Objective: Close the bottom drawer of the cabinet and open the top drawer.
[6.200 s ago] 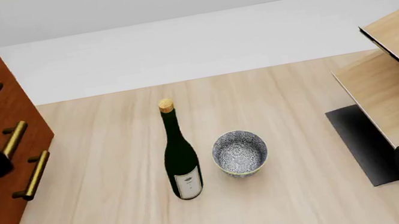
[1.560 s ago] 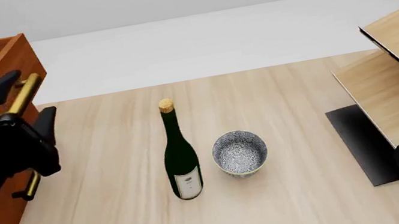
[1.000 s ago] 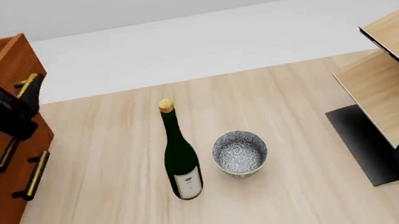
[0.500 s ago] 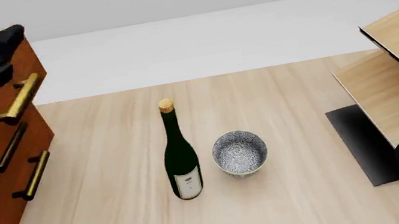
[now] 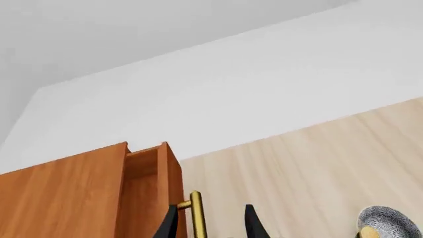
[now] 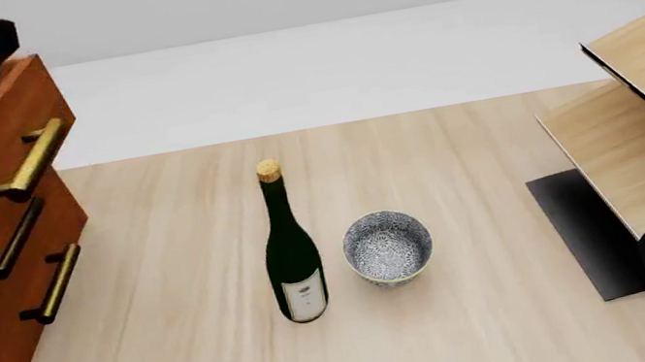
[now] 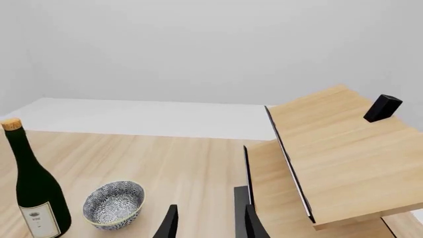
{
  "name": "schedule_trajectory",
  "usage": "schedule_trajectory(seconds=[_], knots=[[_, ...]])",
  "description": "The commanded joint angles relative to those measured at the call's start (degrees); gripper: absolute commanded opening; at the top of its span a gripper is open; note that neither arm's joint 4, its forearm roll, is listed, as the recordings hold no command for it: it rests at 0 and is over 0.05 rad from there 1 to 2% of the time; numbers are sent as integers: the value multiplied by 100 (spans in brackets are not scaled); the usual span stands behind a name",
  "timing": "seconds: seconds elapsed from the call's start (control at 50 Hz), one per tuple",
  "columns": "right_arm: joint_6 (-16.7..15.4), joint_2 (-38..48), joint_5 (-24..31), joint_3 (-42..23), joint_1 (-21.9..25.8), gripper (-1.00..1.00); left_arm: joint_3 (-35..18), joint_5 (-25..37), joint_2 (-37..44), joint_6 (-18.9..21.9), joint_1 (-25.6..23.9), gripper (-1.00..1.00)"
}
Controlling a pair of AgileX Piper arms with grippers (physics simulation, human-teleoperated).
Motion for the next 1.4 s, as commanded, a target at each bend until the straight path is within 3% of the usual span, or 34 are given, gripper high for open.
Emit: schedule_trajectory(seconds=[0.02, 0.26, 0.38, 0.9, 1.4], knots=[[-5, -11, 6, 6, 2, 100, -327, 370, 188, -490, 211, 100], [-12, -12, 2, 14, 6, 100, -402, 570, 258, -628, 527, 100], [-26, -11, -4, 18, 12, 100, -469, 794, 400, -1010, 398, 100], [-66, -16, -31, 59, 58, 100, -449, 777, 287, -899, 883, 100], [-78, -16, -31, 59, 59, 100, 11, 508, 343, -1018, 1095, 100]])
